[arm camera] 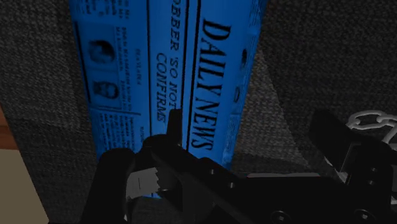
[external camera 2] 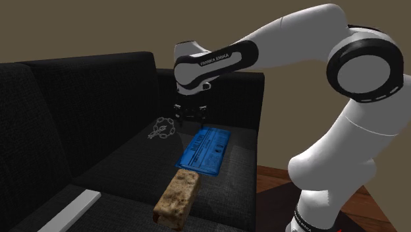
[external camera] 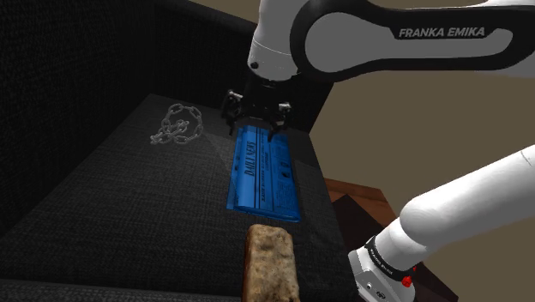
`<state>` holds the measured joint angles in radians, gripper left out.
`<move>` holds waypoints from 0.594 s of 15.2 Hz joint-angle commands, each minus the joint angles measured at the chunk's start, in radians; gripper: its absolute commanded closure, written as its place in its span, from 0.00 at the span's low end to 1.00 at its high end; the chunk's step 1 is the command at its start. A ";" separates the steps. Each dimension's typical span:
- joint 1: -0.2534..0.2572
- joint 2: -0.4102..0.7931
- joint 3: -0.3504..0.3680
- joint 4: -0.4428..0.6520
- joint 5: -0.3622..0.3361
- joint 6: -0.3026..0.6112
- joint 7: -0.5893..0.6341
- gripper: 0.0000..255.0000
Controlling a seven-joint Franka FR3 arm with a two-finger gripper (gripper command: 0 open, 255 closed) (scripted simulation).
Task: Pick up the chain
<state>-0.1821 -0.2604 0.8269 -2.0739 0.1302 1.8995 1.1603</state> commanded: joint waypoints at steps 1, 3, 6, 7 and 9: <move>-0.034 0.107 0.068 0.069 -0.072 0.022 0.128 0.00; -0.046 0.228 0.124 0.145 -0.173 0.029 0.263 0.00; 0.003 0.425 0.152 0.276 -0.349 0.009 0.466 0.00; 0.038 0.485 0.141 0.324 -0.400 -0.003 0.524 0.00; 0.119 0.591 0.103 0.427 -0.483 -0.033 0.619 0.00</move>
<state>-0.0945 0.2807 0.9442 -1.6922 -0.3104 1.8777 1.7275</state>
